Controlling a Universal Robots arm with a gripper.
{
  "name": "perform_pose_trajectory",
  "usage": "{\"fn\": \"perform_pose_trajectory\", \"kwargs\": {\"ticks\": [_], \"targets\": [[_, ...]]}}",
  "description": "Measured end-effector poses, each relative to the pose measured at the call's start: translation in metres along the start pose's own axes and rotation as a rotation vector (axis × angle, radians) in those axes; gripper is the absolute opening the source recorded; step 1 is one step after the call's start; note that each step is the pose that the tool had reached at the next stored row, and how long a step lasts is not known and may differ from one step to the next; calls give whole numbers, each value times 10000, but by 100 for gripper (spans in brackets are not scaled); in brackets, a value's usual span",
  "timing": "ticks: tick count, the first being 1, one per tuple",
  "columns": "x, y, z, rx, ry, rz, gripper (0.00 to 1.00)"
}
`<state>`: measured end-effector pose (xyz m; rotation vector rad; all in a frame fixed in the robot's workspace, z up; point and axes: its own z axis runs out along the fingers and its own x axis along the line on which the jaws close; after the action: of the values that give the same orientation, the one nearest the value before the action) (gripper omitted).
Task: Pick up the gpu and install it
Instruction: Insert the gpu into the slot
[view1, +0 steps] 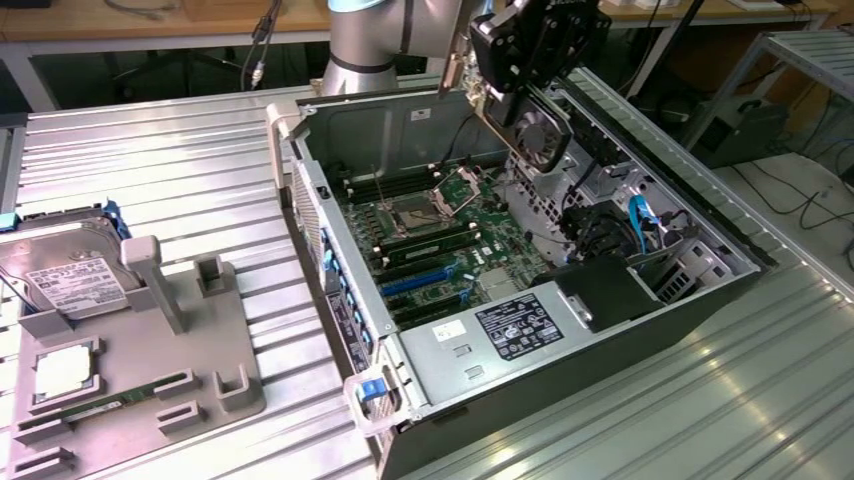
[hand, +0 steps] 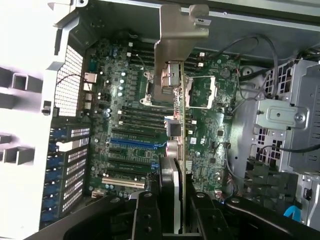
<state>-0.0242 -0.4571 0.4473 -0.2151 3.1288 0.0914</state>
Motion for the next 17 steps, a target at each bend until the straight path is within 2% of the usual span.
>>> {"fn": "perform_pose_trajectory", "kwargs": {"ticks": [9, 17], "targets": [[0, -2, 0, -4, 25, -438, 28], [0, -2, 0, -11, 73, -1265, 28]]}}
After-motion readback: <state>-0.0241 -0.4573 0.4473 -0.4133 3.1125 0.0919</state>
